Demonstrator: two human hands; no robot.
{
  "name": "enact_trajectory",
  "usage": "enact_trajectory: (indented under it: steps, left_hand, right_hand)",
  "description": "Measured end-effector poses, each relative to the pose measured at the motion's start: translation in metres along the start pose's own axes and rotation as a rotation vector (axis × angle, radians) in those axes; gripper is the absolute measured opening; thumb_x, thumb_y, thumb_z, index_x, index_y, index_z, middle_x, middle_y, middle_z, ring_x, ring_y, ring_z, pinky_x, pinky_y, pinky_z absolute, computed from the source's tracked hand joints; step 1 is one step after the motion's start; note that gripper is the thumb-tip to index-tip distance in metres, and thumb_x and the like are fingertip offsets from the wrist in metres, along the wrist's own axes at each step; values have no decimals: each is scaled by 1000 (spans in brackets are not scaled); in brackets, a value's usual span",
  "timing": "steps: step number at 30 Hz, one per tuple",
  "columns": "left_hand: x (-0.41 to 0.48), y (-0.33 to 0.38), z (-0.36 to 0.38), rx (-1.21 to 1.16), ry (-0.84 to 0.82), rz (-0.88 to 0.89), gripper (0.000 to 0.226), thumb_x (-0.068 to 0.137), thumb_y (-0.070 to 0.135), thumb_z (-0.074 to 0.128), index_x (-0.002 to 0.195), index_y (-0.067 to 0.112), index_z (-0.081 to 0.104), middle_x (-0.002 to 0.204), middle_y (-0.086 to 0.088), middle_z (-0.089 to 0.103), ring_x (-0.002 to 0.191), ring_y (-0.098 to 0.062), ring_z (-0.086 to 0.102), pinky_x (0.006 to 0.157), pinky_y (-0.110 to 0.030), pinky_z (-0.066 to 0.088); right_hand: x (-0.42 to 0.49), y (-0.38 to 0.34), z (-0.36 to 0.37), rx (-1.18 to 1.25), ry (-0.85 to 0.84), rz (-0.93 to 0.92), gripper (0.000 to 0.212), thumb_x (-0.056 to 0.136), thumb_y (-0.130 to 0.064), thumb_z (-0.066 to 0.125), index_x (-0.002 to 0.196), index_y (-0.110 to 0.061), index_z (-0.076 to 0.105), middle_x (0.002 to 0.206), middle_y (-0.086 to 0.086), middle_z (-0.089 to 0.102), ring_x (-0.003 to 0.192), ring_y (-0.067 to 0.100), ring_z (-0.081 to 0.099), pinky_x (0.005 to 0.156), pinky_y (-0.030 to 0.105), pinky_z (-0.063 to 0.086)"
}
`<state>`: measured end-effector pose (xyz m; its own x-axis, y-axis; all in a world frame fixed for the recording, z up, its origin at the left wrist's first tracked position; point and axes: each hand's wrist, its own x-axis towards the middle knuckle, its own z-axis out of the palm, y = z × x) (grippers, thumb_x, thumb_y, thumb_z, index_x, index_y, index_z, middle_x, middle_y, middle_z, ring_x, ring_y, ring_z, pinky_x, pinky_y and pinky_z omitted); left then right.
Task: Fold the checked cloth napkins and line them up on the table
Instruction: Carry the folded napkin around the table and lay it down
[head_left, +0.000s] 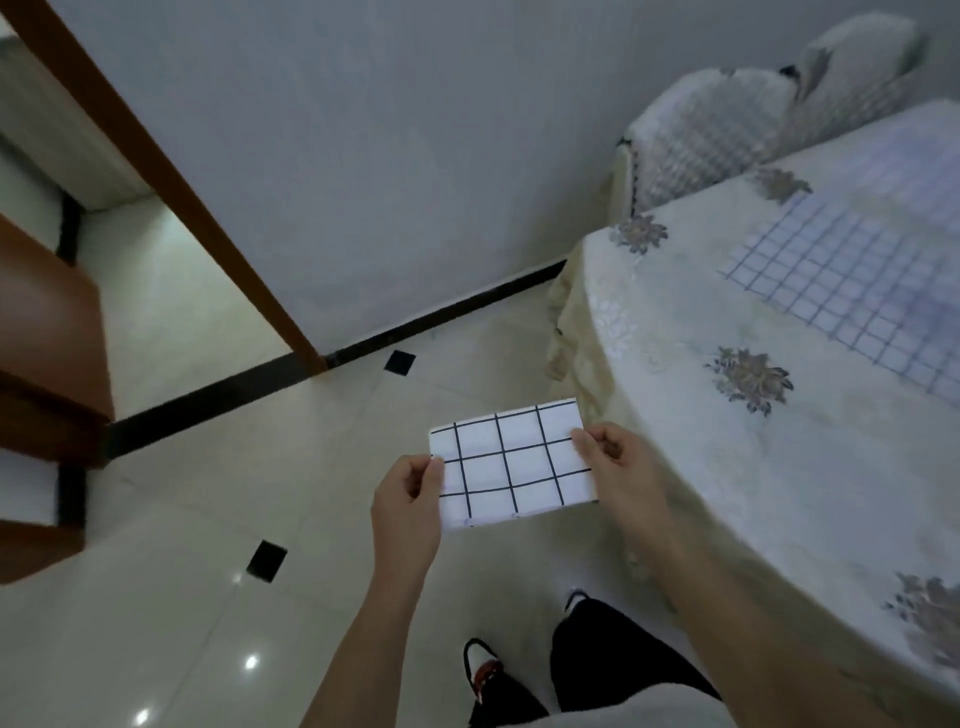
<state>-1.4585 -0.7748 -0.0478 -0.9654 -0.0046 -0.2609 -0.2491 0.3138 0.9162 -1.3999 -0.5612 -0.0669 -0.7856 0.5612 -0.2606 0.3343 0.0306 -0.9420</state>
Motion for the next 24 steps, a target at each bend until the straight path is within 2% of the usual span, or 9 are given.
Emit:
enact_trajectory:
  steps: [3,6,10,14,15,20,24]
  left_hand:
    - [38,13,34,31,-117,19,15,99,18,59,88,13,68,83,-2,71,77,-15,65,72,-31,51]
    - [77,30,73,65,-232,61,15,99,19,59,86,14,67,84,-2,71,78,-17,64,72,-32,50]
    - [131,55,136,130,-369,114,16,99,21,58,86,17,66,86,-1,71,80,-17,64,73,-31,50]
    - [170,86,197,194,-480,137,17,99,22,59,86,16,67,87,0,70,81,-17,63,70,-25,48]
    - [178,92,210,204,-503,135,17,99,22,59,85,17,67,87,-1,70,81,-17,63,69,-26,48]
    - [210,121,270,250,-630,148,15,98,24,61,86,19,69,86,-4,71,85,-24,65,79,-39,53]
    - [227,131,312,291,-740,155,13,99,24,60,88,19,66,87,-3,68,81,-18,61,74,-33,49]
  right_hand:
    - [25,2,-14,20,148,36,18,96,-25,66,82,-14,70,78,11,73,71,17,65,71,40,53]
    - [55,9,-32,12,262,69,19,95,-30,67,80,-19,71,77,0,73,76,18,68,75,41,54]
    - [100,15,-56,41,354,86,22,97,-30,63,79,-19,70,77,-2,72,77,21,67,73,41,52]
    - [146,15,-83,78,466,124,24,97,-28,64,75,-19,67,68,-2,64,64,9,53,64,30,43]
    - [157,14,-90,85,488,129,24,97,-27,65,74,-19,66,67,0,63,63,8,51,64,30,41]
    - [198,7,-121,96,609,138,34,96,-24,64,65,-18,54,53,-14,41,54,4,36,55,22,29]
    - [214,13,-135,100,719,187,34,96,-23,64,65,-17,52,53,-13,38,53,3,35,53,19,28]
